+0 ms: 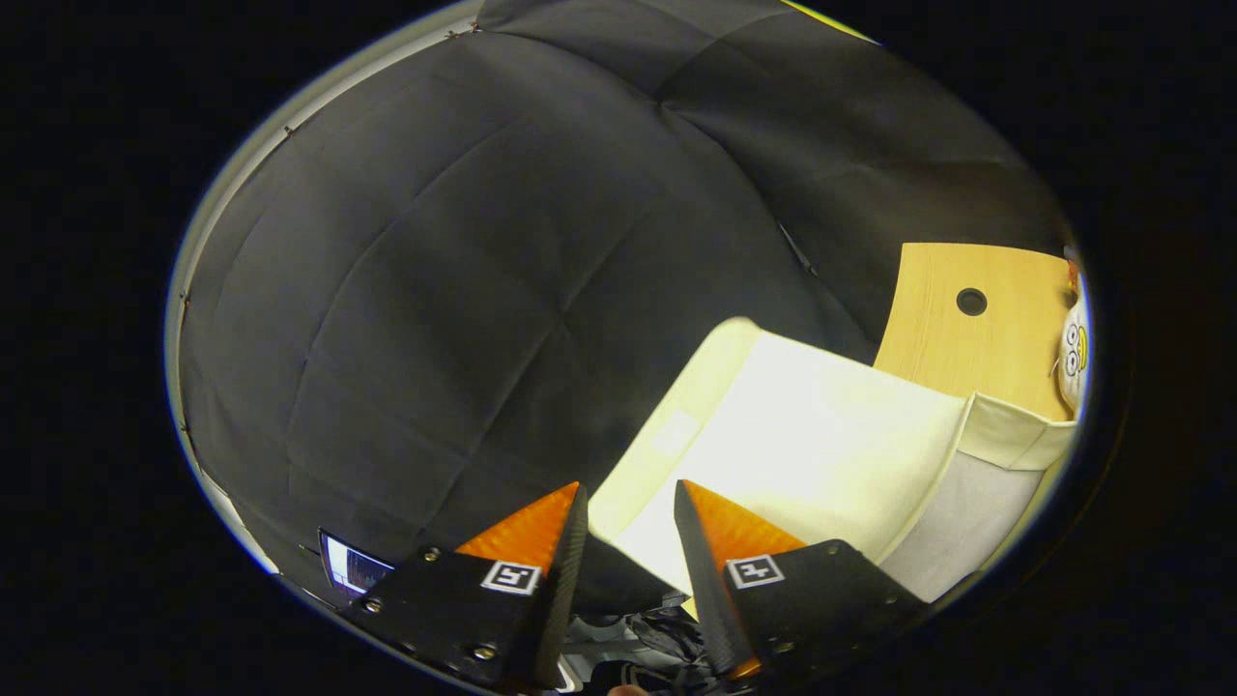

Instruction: Open the storage box then place both shoes into the box .Put the left shoe in first, then the right shoe, with the right side of both shoes facing outward in a uniform manner.

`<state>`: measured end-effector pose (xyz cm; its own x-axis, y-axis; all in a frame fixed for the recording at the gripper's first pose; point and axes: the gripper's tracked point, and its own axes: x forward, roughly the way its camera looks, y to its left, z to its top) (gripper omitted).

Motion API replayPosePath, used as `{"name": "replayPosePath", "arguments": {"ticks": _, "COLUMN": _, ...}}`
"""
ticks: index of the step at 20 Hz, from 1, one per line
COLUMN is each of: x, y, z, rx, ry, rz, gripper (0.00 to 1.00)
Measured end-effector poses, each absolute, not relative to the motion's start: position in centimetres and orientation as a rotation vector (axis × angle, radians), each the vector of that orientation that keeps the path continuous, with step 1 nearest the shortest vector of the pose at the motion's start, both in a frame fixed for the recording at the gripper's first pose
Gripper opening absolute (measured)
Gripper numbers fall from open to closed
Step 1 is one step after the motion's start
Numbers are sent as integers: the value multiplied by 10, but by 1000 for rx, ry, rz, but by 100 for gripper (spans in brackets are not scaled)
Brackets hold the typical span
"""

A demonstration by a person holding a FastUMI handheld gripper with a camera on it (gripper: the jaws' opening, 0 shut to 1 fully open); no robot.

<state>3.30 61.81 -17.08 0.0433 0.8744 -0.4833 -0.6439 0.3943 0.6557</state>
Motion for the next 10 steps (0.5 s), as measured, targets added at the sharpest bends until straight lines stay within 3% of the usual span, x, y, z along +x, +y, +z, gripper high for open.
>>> {"name": "replayPosePath", "arguments": {"ticks": 5, "x": 45, "y": 577, "z": -165, "rx": 231, "ry": 952, "rz": 1126, "gripper": 85}}
{"name": "replayPosePath", "arguments": {"ticks": 10, "x": 69, "y": 511, "z": -155, "rx": 236, "ry": 922, "rz": 1031, "gripper": 87}}
